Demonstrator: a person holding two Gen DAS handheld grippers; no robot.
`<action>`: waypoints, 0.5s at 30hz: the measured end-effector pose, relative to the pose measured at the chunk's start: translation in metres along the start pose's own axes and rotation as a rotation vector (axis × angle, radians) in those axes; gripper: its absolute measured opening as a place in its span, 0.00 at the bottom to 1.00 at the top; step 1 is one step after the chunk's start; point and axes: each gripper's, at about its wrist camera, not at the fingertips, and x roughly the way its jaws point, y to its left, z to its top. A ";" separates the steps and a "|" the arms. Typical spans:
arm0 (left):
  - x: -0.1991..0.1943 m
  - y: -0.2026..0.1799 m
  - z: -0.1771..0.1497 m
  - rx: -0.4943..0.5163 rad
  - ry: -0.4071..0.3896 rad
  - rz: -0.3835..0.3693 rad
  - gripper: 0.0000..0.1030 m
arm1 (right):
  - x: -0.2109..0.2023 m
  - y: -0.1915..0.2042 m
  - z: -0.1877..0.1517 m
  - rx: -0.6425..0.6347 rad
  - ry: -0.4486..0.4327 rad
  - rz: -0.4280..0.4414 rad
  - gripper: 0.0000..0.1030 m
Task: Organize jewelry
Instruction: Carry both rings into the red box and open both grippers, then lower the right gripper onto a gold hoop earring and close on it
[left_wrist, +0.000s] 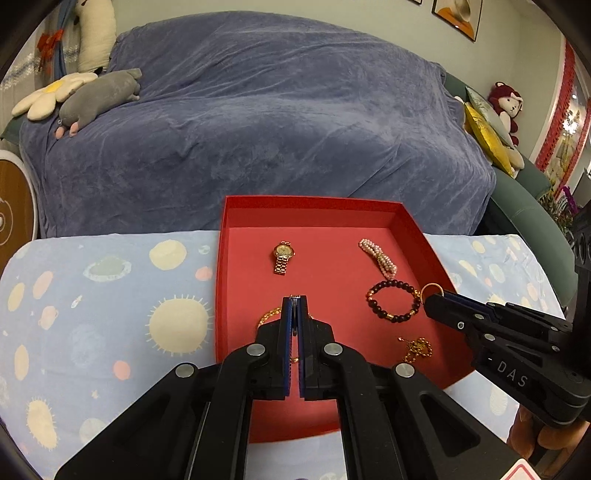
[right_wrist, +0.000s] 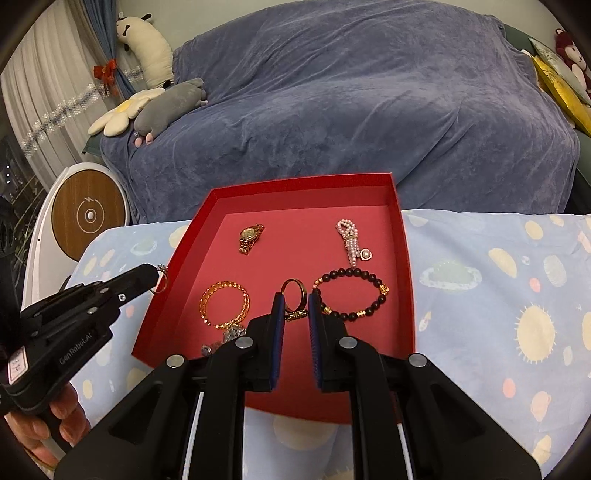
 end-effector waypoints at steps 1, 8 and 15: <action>0.008 0.001 0.000 -0.002 0.008 0.009 0.00 | 0.006 0.001 0.000 -0.002 0.005 -0.002 0.12; 0.038 0.010 0.003 -0.024 0.059 0.042 0.02 | 0.030 0.003 0.002 -0.001 0.015 -0.003 0.13; 0.011 0.020 0.004 -0.052 0.016 0.046 0.10 | -0.012 0.001 0.000 0.018 -0.045 -0.002 0.26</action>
